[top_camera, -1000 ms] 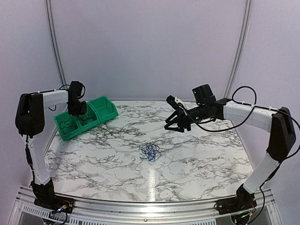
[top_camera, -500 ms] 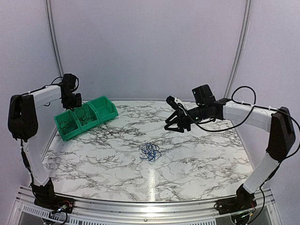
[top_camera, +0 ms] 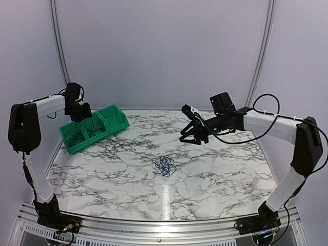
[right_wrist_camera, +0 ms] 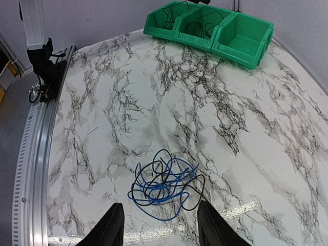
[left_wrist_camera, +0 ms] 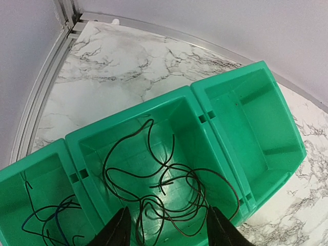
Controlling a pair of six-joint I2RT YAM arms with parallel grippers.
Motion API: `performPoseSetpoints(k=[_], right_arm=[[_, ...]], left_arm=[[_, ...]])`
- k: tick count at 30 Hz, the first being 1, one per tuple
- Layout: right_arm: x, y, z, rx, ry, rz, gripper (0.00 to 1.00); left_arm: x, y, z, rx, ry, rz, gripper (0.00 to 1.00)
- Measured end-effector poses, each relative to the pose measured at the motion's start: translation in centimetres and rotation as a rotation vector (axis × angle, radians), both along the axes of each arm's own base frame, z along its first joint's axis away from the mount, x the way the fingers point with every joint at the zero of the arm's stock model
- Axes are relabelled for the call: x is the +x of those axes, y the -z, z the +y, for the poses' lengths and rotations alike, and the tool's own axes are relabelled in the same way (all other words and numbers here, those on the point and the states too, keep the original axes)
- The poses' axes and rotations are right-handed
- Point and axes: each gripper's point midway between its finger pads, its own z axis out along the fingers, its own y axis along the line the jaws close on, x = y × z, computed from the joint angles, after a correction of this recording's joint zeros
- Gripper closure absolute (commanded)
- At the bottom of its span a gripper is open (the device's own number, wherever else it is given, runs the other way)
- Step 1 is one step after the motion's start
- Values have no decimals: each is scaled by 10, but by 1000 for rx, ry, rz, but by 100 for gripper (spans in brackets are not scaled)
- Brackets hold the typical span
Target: Untangle the cables
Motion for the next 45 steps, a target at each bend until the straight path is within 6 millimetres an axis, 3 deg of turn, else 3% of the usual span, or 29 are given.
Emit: performPoseSetpoints(k=[8, 11, 14, 17, 20, 22, 25, 29, 32, 36, 41, 45], right_arm=[[0, 0, 0, 0, 0, 0, 51], [0, 1, 0, -1, 0, 1, 51], [0, 2, 0, -3, -1, 3, 52], [0, 2, 0, -6, -5, -1, 55], [0, 5, 0, -12, -10, -8, 57], [2, 8, 0, -20, -9, -9, 60], [6, 18, -1, -44, 2, -7, 61], [18, 43, -1, -99, 27, 20, 63], [24, 66, 1, -140, 34, 66, 63], [28, 105, 1, -201, 34, 155, 63], [33, 141, 2, -264, 37, 241, 62], [34, 148, 4, -272, 29, 270, 62]], left_arm=[[-3, 6, 20, -1, -74, 15, 49], [-5, 4, 18, -3, -65, 0, 50], [-16, -6, 0, -4, -6, -30, 50], [-28, -42, -46, 10, 119, -120, 50], [-45, -86, -112, 11, 278, -236, 50], [-68, -111, -160, -1, 397, -303, 51], [-107, -122, -218, -36, 535, -341, 52], [-151, -88, -265, -65, 643, -291, 52], [-188, -39, -293, -37, 715, -208, 52], [-223, 11, -319, -30, 770, -133, 52], [-235, 47, -326, -81, 736, -103, 52], [-232, 58, -335, -128, 705, -110, 52]])
